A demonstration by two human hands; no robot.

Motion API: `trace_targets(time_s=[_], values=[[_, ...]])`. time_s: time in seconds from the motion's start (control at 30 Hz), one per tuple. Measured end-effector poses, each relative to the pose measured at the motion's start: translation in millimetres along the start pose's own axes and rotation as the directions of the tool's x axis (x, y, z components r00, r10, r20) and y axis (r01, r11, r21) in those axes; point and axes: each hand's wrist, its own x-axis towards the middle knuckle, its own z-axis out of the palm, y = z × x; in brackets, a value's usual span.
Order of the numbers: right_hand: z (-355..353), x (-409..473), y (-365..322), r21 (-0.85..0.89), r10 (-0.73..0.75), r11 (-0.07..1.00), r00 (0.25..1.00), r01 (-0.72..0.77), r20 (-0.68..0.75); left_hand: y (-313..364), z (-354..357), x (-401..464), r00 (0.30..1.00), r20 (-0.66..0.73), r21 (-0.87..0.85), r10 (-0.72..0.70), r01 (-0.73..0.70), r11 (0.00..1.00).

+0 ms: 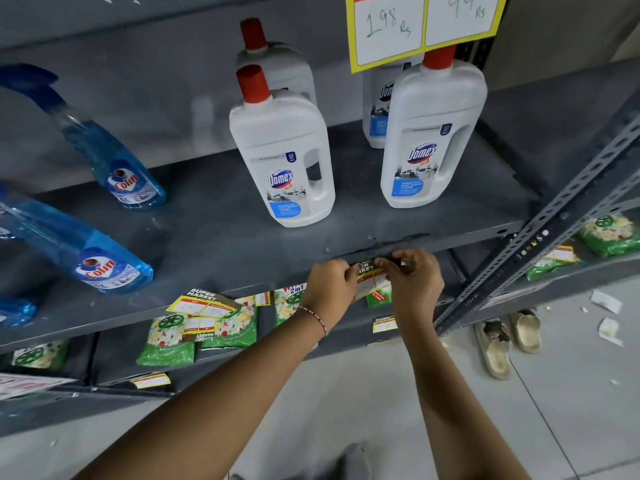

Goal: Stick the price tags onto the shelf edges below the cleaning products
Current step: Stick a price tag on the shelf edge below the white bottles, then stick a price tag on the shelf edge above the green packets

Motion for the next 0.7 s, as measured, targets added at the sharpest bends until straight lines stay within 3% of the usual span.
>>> trace_targets(time_s=[0.13,0.3,0.43,0.5,0.57,0.63,0.7], values=[[-3,2,-3,-0.086,0.019,0.996,0.997,-0.026,-0.079,-2,-12,0,0.999,0.012,0.132,0.042,-0.043,0.990],[7,-18,-10,-0.055,-0.004,0.999,0.989,-0.004,-0.148,-25,-44,-8,1.000,-0.031,0.125,0.006,-0.002,0.992],[32,-48,-28,0.007,-0.126,0.992,0.992,0.125,0.034,-57,-95,-22,0.991,-0.128,0.208,0.024,0.003,0.978],[49,-66,-37,0.039,-0.133,0.991,0.979,0.129,0.156,-80,-125,-34,0.979,-0.204,0.364,0.025,0.052,0.930],[66,-82,-41,0.040,-0.144,0.990,0.957,0.139,0.254,-106,-150,-43,0.978,-0.189,0.473,-0.093,0.174,0.864],[84,-96,-41,0.008,-0.170,0.984,0.925,0.178,0.340,-125,-163,-50,0.969,-0.141,0.390,-0.202,0.242,0.888],[102,-110,-42,-0.048,-0.196,0.969,0.872,0.242,0.449,-135,-165,-58,0.976,-0.105,0.270,-0.192,0.214,0.939]])
